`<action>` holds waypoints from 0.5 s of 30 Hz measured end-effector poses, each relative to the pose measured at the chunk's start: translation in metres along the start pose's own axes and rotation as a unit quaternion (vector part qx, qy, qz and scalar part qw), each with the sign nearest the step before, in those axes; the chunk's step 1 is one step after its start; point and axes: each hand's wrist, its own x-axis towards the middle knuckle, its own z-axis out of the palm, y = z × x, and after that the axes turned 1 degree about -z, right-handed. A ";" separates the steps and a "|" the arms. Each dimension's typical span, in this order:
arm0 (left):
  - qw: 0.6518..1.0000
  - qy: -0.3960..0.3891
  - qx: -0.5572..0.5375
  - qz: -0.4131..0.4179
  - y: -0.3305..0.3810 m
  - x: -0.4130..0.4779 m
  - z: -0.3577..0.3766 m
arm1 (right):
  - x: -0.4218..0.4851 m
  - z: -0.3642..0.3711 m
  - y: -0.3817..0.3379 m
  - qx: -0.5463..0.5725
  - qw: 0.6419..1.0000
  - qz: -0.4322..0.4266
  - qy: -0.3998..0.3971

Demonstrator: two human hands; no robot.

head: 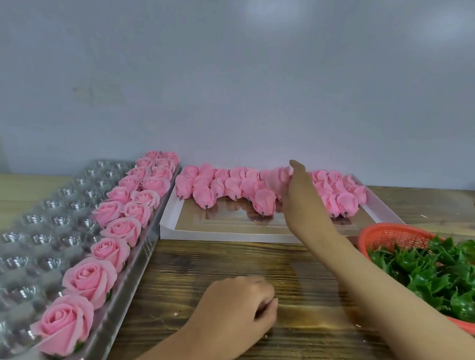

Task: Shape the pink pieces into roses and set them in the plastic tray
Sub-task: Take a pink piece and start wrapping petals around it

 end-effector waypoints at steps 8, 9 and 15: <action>0.965 0.051 -0.220 -0.134 -0.011 0.007 0.001 | -0.088 0.012 0.015 0.256 0.964 -0.060 -0.034; 0.960 0.056 -0.237 -0.138 -0.012 0.008 0.001 | -0.095 0.011 0.018 0.271 0.960 -0.065 -0.036; 0.946 0.059 -0.277 -0.158 -0.014 0.010 0.003 | -0.112 0.011 0.025 0.305 0.946 -0.068 -0.080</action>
